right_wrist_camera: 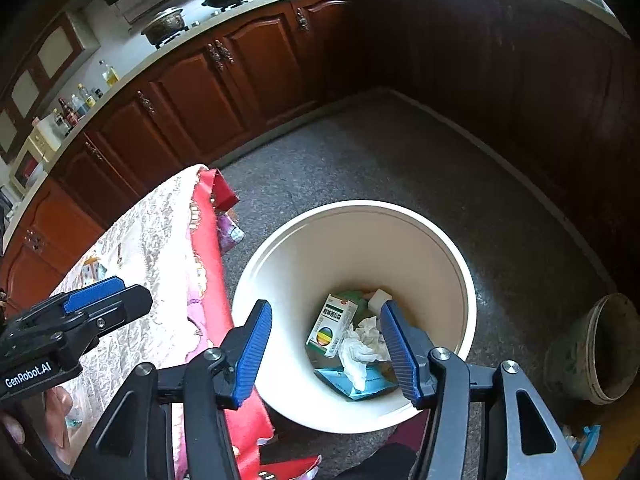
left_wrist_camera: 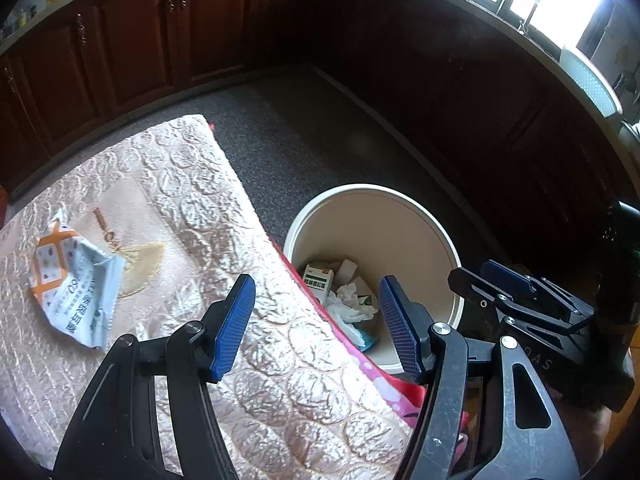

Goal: Collect trash
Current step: 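Move both open tools back over the table toward the remaining trash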

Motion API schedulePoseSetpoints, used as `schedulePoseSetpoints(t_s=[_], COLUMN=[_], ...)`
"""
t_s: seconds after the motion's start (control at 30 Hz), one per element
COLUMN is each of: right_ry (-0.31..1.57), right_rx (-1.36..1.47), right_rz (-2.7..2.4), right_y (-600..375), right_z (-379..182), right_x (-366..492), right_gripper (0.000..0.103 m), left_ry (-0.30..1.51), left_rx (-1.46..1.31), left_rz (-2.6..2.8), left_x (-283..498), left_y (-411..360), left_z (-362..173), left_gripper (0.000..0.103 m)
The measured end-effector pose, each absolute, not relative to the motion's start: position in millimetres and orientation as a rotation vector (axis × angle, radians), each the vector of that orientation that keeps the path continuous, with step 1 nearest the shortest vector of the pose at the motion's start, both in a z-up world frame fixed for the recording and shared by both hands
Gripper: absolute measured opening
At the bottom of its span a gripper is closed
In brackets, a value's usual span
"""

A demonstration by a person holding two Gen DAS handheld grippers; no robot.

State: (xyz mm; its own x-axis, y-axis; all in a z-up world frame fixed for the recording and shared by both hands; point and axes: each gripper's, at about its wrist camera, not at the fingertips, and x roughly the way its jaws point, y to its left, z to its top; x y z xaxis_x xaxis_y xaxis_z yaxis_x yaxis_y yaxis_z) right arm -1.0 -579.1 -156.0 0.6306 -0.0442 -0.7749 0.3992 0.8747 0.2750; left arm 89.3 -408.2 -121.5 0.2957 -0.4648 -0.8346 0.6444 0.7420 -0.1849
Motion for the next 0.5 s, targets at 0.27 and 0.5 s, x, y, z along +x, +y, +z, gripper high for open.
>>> schedulePoseSetpoints(t_s=[0.27, 0.5], right_ry=[0.834, 0.810], right_rx=[0.409, 0.357], right_rz=[-0.256, -0.228], right_y=[-558, -531], right_z=[-141, -124], right_x=[-3, -2], right_gripper=[0.058, 0.058], left_ry=[1.011, 0.965], left_rx=[0.149, 0.127], left_rz=[-0.719, -0.686], left_x=[89, 83], left_y=[-378, -348], left_z=[-105, -89], left_gripper=[0.063, 0.063])
